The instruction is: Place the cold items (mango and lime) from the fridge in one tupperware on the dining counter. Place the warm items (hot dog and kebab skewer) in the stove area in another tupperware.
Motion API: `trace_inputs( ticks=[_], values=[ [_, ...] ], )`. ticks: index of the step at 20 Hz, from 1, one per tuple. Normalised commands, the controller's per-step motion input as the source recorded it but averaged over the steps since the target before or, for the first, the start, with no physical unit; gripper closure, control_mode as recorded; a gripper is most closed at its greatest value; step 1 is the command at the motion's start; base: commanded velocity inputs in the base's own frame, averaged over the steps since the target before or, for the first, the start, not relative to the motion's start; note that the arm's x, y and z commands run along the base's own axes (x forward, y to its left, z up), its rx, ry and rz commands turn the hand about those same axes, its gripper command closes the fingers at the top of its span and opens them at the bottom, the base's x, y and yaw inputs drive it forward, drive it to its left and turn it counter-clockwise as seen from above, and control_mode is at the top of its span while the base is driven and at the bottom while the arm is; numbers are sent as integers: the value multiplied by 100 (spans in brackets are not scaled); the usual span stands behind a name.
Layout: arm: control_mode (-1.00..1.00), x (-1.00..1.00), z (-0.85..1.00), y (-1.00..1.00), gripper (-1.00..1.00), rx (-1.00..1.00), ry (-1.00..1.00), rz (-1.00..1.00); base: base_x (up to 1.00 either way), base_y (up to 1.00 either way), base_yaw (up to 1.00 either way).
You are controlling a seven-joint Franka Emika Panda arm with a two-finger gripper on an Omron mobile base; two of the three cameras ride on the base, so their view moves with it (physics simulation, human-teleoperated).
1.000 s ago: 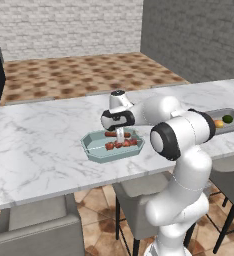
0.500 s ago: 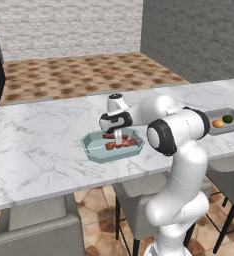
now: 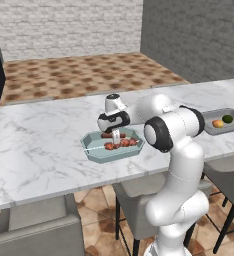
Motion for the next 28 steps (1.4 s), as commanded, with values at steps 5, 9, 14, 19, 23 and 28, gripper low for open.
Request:
trace_inputs(
  ticks=[5, 9, 14, 19, 23, 28],
  values=[
    [-100, 0, -22, 6, -100, 0, 0, 3, 0, 0, 0],
    [-100, -1, -9, 2, -100, 0, 0, 0, 0, 0, 0],
    [-100, -29, 12, 0, -100, 0, -3, 0, 0, 0, 0],
    [-100, -51, 33, 0, -100, 0, -8, -3, 0, 0, 0],
    [-100, -59, 33, 0, -100, 0, -9, -9, 0, 0, 0],
    [-100, -81, 24, -2, -100, 1, -2, -25, 0, 0, 0]
  ],
)
